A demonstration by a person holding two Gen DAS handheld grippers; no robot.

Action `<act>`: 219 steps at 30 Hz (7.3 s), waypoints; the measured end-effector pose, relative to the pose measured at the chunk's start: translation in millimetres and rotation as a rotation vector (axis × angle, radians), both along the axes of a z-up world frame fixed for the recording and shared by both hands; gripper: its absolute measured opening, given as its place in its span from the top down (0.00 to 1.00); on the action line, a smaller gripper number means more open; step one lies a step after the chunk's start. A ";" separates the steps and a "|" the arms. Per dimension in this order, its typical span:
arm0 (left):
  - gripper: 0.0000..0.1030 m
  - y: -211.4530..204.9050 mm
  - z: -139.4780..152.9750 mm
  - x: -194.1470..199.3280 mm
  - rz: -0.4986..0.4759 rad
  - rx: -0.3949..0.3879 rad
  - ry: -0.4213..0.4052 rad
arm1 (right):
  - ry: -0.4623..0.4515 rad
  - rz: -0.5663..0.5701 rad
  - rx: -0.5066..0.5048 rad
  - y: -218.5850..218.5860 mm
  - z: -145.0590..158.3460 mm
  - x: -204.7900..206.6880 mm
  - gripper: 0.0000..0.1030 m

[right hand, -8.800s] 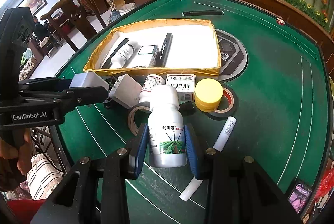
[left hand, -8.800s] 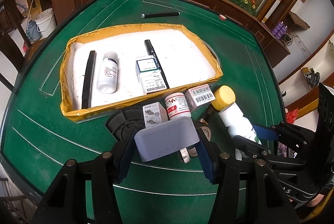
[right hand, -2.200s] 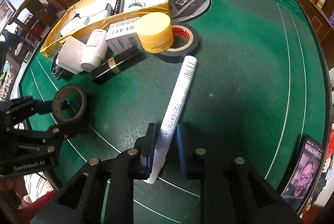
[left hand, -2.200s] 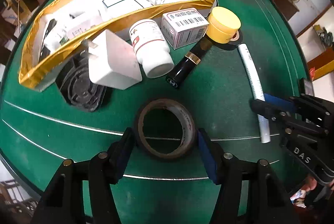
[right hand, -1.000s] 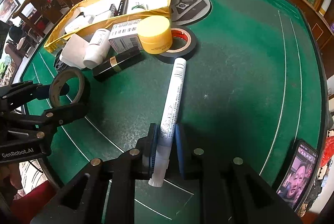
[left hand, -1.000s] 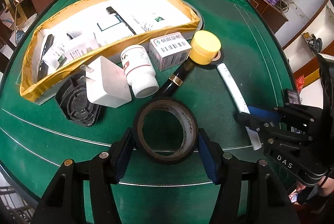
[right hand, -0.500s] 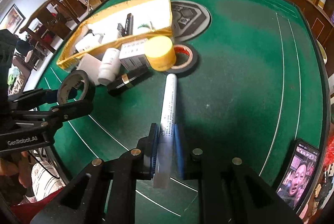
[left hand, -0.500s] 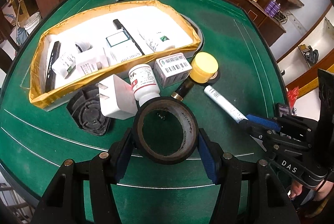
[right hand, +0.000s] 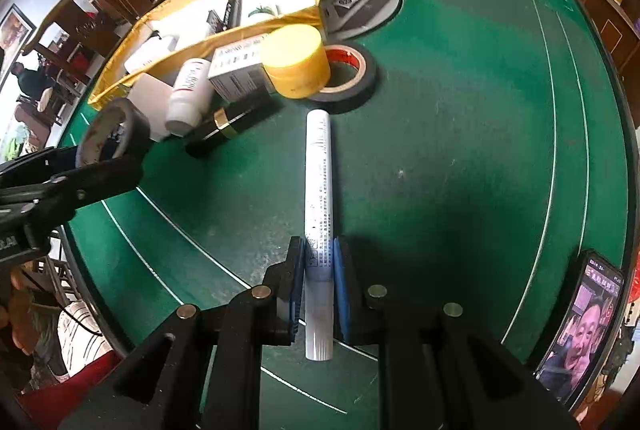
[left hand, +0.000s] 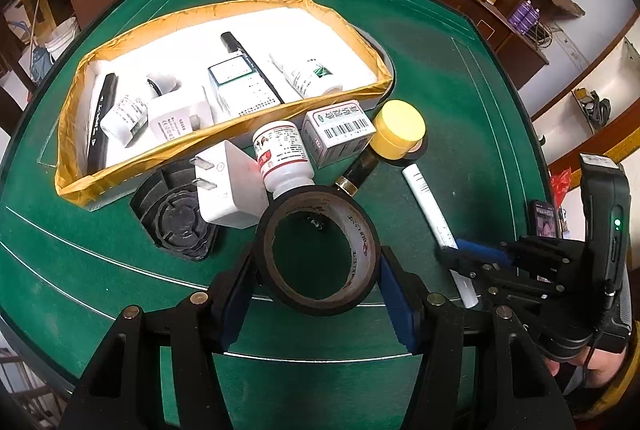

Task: Organize rigid objects
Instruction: 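Carry the black tape roll and white marker toward the tray with both grippers, then lower the tape roll and white marker into the tray and open both grippers, then grasp the white plug charger with the left gripper while the right gripper grasps the yellow-capped black bottle, then lift and carry the plug charger and yellow-capped bottle toward the tray with both grippers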

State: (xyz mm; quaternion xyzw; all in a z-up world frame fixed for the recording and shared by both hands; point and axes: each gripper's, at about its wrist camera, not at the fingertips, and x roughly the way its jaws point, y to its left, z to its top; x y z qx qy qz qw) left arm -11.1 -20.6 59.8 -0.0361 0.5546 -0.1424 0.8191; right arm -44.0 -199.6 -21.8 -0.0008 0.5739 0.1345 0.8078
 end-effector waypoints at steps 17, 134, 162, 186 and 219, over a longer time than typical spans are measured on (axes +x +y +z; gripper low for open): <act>0.39 16.6 18.8 7.3 0.017 -0.022 -0.030 | -0.052 0.031 -0.048 12.6 3.4 16.3 0.87; 0.42 38.6 -17.7 45.2 0.102 0.034 0.008 | -0.128 0.057 -0.022 45.3 15.7 85.0 0.62; 0.75 37.1 -14.9 -14.8 0.029 -0.064 0.060 | -0.115 0.077 0.055 32.1 28.7 28.2 0.62; 0.71 19.4 -28.1 -0.1 0.025 -0.046 0.061 | -0.093 0.052 0.064 29.3 16.9 5.3 0.62; 0.74 -5.7 -35.9 12.1 0.045 0.036 0.050 | -0.094 0.046 0.098 11.3 13.2 -4.7 0.62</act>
